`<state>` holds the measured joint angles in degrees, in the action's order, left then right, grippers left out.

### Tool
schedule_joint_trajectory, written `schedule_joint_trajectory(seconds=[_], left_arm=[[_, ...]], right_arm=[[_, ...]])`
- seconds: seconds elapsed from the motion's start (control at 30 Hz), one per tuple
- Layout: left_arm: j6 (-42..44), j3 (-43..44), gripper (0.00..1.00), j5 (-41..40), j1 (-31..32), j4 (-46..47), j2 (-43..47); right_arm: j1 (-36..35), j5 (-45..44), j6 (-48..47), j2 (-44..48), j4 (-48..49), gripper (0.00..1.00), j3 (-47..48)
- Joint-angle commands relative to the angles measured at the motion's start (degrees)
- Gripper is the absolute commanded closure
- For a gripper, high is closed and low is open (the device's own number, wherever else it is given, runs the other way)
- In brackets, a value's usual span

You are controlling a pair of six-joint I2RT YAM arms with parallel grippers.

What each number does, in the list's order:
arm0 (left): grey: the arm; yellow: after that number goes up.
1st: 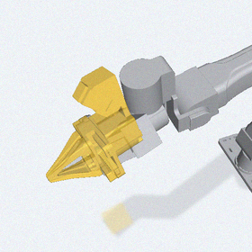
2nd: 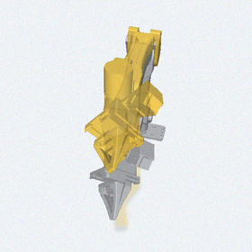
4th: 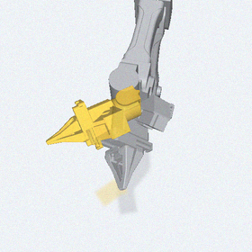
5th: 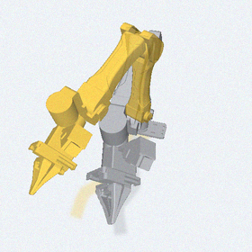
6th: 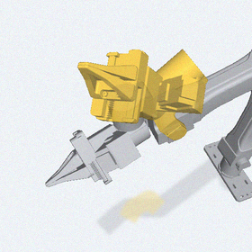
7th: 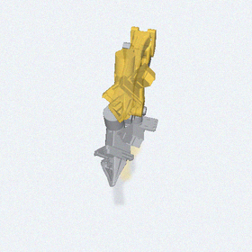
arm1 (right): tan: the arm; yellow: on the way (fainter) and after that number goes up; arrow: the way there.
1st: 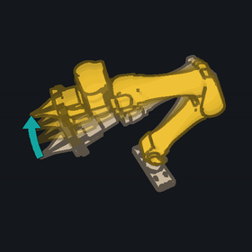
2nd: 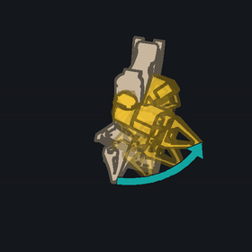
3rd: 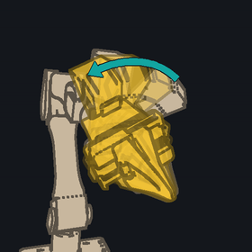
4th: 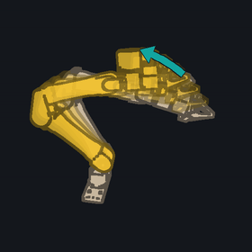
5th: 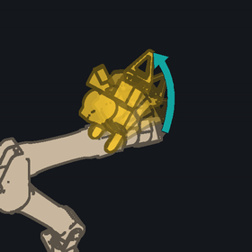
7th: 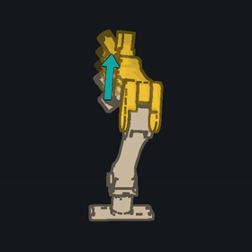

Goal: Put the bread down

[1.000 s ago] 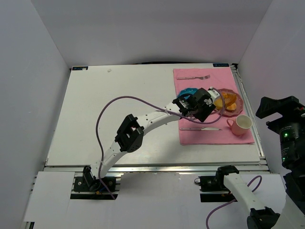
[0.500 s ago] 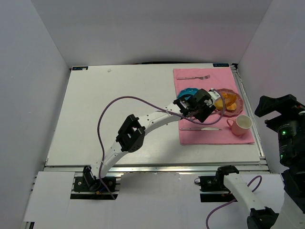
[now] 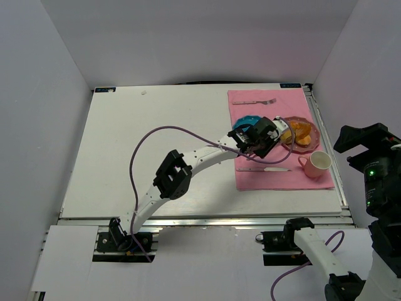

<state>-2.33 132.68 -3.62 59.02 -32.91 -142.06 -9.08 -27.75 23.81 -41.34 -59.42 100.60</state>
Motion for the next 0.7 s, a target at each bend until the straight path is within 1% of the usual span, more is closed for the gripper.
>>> schedule_joint_trajectory(seconds=[0.0,0.17,0.2,0.4,0.57,0.67], left_arm=[[0.3,-0.5,0.58,-0.1,-0.1,0.7,6.0],[-1.3,-2.9,0.59,0.5,-0.1,-0.1,11.2],[-1.5,-5.0,0.59,0.7,-0.1,0.4,13.7],[-4.5,-12.5,0.6,-0.2,-0.1,3.0,22.3],[-5.8,-17.3,0.6,-5.5,-0.1,2.4,25.7],[-5.2,-21.0,0.6,-10.3,-0.1,2.4,26.7]], right_arm=[[-0.1,-0.3,-0.1,-0.1,3.0,0.11,-0.1],[-0.1,1.6,0.5,0.1,3.1,0.11,0.0],[0.0,2.0,0.6,0.2,3.1,0.11,-0.1],[0.0,4.4,1.8,1.4,2.4,0.11,-0.2],[0.0,5.6,2.7,2.4,1.7,0.11,-0.1],[0.0,5.9,3.2,3.0,1.0,0.11,-0.1]])
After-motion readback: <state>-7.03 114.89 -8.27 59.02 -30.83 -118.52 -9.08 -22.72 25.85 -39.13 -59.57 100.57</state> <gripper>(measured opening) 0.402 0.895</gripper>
